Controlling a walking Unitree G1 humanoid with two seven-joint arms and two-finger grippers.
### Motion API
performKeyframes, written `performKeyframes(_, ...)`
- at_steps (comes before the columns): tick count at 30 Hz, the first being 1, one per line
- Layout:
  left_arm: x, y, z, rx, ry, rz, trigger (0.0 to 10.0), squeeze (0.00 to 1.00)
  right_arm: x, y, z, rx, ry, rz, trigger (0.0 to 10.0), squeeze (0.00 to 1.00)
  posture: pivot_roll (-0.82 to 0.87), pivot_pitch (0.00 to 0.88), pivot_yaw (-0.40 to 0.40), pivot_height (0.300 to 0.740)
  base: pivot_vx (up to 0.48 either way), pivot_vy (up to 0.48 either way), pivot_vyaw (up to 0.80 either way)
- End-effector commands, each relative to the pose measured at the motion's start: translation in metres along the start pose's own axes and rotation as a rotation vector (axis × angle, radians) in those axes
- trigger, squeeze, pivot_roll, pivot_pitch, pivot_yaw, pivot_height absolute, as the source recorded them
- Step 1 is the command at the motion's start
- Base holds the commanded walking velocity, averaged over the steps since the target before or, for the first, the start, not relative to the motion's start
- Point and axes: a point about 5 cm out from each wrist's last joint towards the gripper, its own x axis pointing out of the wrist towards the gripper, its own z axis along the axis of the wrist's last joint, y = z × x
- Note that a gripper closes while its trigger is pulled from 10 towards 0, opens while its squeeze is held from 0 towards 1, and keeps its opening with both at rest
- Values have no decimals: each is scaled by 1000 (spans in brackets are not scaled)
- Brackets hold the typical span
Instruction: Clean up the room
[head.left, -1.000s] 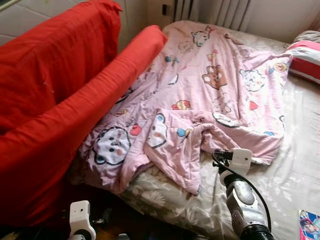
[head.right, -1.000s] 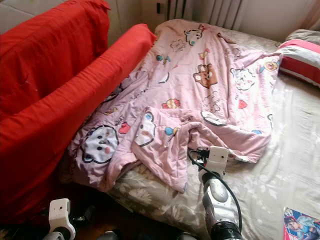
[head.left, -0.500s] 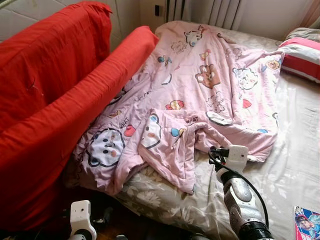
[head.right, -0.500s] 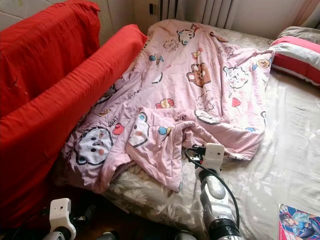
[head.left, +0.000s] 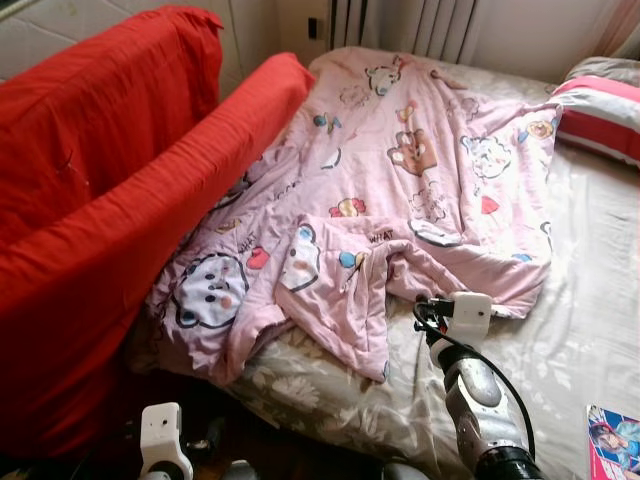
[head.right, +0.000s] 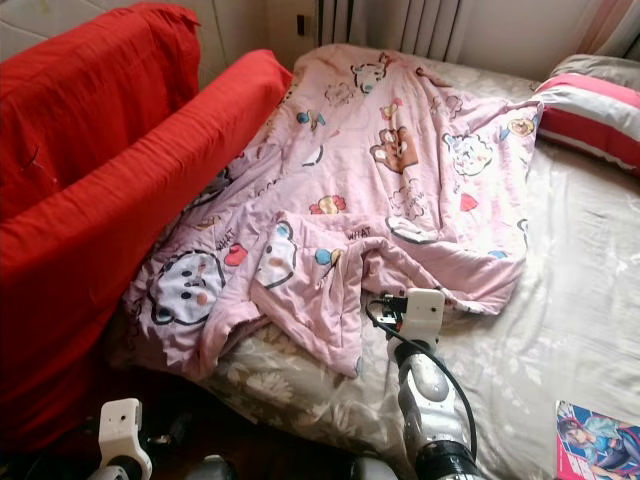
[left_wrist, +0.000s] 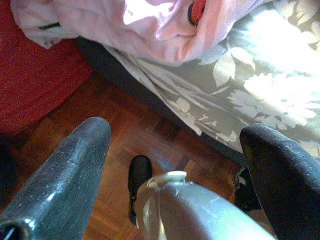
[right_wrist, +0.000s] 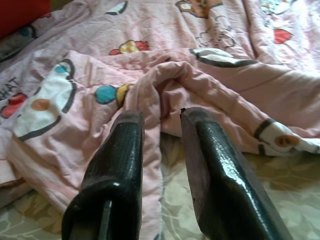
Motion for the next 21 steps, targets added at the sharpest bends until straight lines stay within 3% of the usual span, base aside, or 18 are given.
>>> performKeyframes(1,-5,3,-10,6,39,4,10000,0,-2,1,-4,4,14,2,10000,0,117,205,-20,652,0,0,0)
performKeyframes(4,-5,3,-10,7,41,3,10000,0,-3,1,-3,4,-3,4,10000,0,118,202,-19,632,0,0,0)
performKeyframes(15,-5,3,-10,-3,42,4,10000,0,-3,1,-3,20,-16,-1,10000,0,120,211,-17,632,0,0,0)
performKeyframes(21,-5,4,-9,0,40,4,10000,0,-4,2,-5,17,-9,6,10000,0,122,218,-17,632,0,309,0)
